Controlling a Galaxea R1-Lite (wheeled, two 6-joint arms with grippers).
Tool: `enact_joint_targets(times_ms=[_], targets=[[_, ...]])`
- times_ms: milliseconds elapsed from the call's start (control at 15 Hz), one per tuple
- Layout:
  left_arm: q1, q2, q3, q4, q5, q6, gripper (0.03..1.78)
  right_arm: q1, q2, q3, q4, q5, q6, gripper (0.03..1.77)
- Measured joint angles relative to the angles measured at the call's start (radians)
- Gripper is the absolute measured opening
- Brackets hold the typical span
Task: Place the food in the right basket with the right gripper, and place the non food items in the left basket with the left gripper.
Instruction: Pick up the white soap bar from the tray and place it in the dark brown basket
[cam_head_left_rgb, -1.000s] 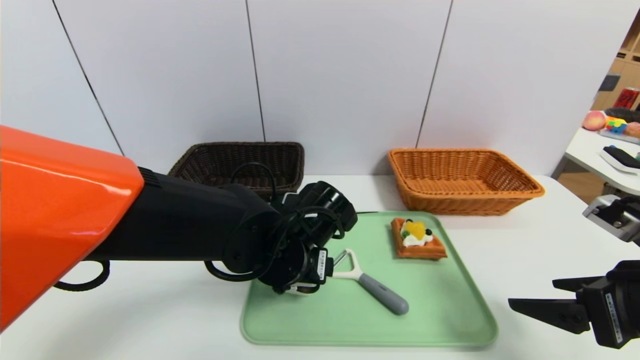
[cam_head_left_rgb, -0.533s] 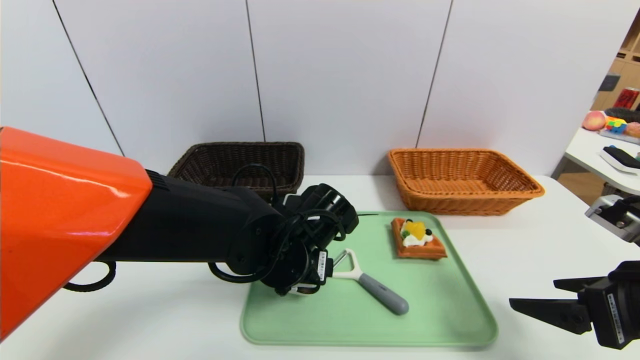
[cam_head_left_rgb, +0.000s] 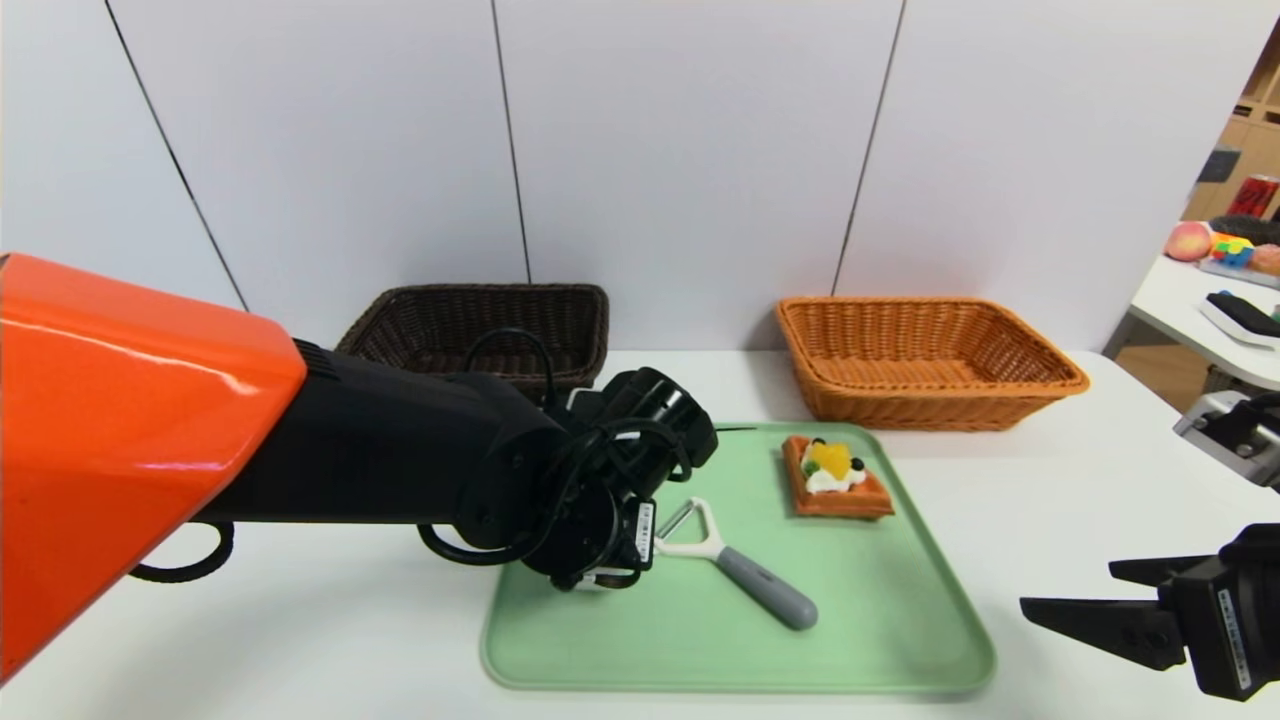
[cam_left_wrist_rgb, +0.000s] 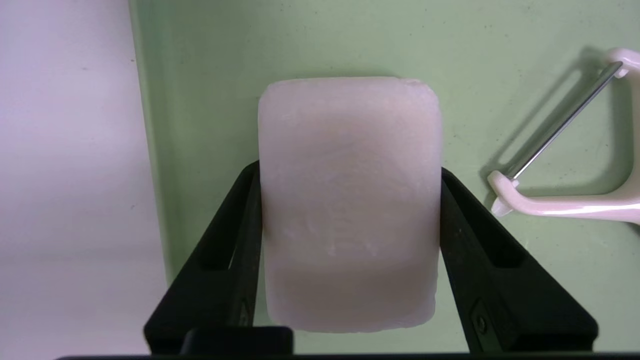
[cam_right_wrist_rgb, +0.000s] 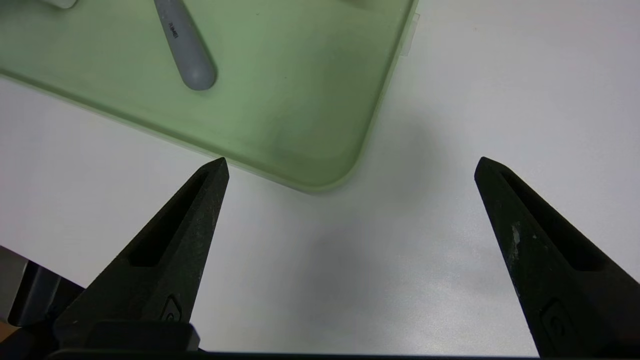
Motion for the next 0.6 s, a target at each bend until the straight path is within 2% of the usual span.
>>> enact_joint_targets(times_ms=[600], targets=[[-0.001, -0.034, 0.0, 0.001, -0.001, 0.003, 0.98, 0.0, -0.002, 0.001, 0.002, 0.0, 0.003, 1.7]])
